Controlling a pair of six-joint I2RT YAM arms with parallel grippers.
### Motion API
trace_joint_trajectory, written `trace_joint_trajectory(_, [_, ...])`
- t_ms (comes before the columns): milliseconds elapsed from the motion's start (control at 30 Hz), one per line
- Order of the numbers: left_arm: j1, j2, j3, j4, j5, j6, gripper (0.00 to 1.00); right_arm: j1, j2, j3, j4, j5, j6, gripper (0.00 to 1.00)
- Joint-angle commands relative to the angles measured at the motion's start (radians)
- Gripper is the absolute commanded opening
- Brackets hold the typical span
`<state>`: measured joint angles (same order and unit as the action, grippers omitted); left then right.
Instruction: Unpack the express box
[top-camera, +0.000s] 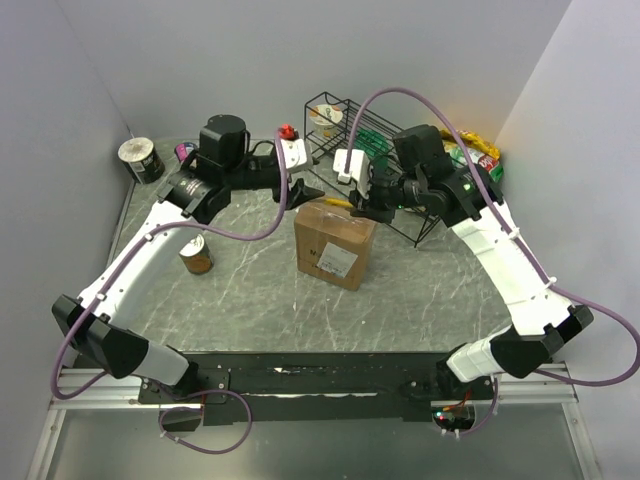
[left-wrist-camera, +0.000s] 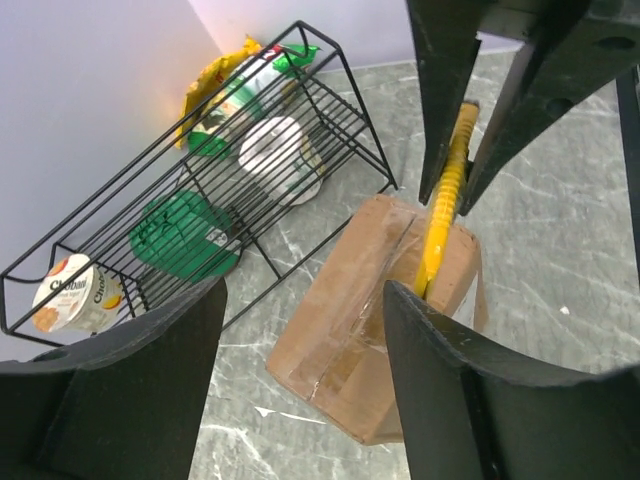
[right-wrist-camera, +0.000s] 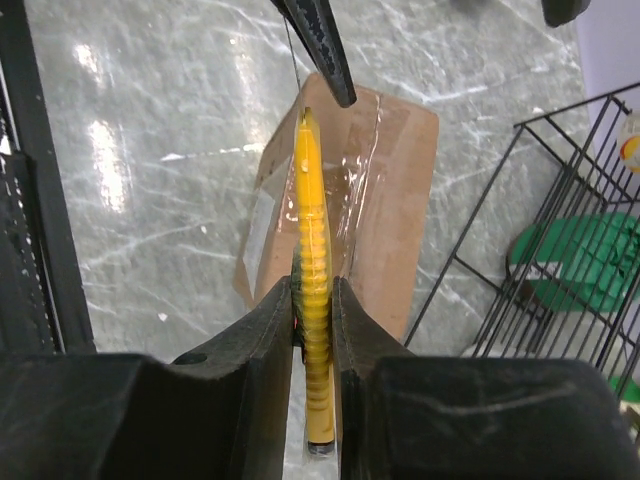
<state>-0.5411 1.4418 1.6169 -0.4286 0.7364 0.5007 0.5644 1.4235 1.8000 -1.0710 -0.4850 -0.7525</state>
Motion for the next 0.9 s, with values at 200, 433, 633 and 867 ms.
trace_joint_trajectory(200, [-0.025, -0.110, -0.009, -0.088, -0.071, 0.087, 0.65, 0.011, -0.040, 0.012, -0.001, 0.071, -0.051, 0.00])
trace_joint_trajectory(433, [-0.037, -0.172, -0.075, -0.065, 0.041, 0.027, 0.69, 0.015, -0.040, -0.011, 0.025, 0.069, -0.045, 0.00])
trace_joint_trajectory(633, [-0.075, -0.149, -0.109, 0.000, -0.014, -0.027, 0.68, 0.022, -0.032, 0.028, 0.023, 0.052, -0.047, 0.00])
trace_joint_trajectory(867, [-0.114, -0.110, -0.097, 0.042, -0.031, -0.022, 0.64, 0.051, -0.047, 0.032, 0.023, 0.060, -0.047, 0.00])
